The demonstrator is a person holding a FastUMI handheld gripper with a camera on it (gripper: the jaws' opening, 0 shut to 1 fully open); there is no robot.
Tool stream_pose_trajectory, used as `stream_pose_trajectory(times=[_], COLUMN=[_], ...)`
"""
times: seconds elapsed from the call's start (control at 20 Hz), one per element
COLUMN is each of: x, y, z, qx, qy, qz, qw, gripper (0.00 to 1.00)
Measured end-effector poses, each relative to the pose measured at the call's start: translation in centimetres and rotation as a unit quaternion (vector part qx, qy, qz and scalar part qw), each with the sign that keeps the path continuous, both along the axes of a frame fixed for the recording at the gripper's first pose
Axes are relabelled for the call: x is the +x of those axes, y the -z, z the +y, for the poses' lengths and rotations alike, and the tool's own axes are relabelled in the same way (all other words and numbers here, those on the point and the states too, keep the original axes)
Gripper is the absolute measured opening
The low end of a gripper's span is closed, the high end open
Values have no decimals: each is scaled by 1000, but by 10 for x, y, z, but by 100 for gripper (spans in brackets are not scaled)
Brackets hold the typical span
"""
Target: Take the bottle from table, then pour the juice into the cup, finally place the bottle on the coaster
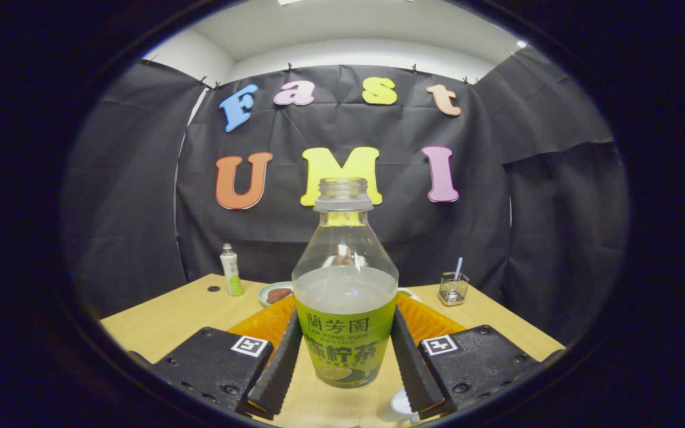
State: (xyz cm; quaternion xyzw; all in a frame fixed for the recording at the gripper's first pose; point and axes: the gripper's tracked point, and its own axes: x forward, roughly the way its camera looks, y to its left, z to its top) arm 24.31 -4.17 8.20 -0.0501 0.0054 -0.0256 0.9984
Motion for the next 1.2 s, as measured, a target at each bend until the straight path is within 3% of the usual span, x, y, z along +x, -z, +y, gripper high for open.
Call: stream_pose_trajectory(times=[0.55, 0.8, 1.2], x=[64, 102, 117], y=[3, 44, 120], z=[-37, -20, -14], qx=[-7, -18, 52], qy=[5, -20, -45], qz=[-10, 26, 68], qw=[1000, 999, 995], gripper=[80, 80, 81])
